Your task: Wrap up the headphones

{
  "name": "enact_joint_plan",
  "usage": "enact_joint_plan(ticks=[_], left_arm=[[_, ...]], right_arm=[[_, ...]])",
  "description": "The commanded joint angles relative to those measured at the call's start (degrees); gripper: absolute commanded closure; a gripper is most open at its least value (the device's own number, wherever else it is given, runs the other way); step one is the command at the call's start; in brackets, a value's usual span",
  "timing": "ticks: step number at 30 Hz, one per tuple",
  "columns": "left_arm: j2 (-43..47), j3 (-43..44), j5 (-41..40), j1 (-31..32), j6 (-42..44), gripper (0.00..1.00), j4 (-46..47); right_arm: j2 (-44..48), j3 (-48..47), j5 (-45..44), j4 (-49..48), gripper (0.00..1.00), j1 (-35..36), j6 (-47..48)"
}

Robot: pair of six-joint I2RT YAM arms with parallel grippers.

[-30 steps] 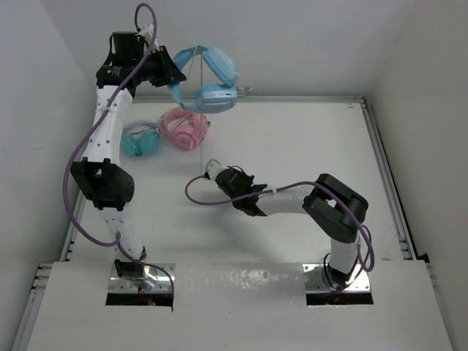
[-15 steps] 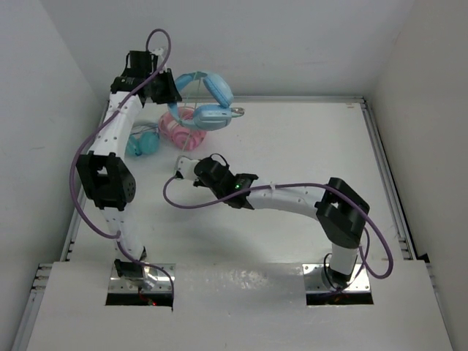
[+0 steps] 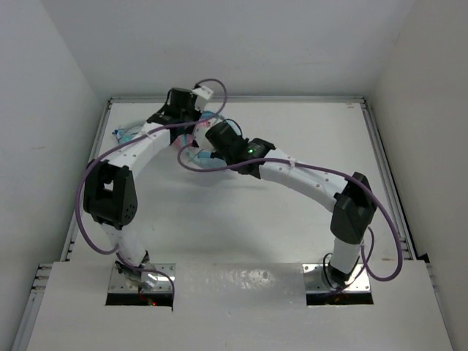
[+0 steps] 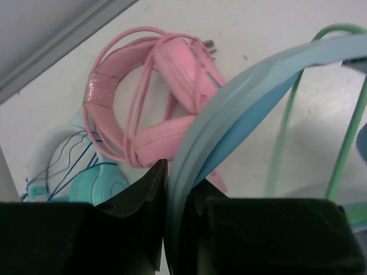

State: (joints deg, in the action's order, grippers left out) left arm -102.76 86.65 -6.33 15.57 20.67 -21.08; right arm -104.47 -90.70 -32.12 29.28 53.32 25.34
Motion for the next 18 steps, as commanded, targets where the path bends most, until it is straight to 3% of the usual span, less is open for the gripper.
enact_joint_plan(ticks=[1, 8, 18], left_arm=[[5.9, -3.4, -4.2, 3.6, 10.0, 1.0, 11.7], [9.8, -8.3, 1.6, 6.2, 8.9, 1.0, 3.6], [11.4, -7.8, 19.2, 8.1, 6.9, 1.0, -10.6]], right_arm=[[5.9, -2.7, -5.2, -4.3, 1.0, -1.9, 2.0], [7.1, 0.7, -6.4, -10.8, 1.0, -9.3, 4.4], [9.3, 0.6, 12.4, -13.0, 1.0, -25.1, -9.5]])
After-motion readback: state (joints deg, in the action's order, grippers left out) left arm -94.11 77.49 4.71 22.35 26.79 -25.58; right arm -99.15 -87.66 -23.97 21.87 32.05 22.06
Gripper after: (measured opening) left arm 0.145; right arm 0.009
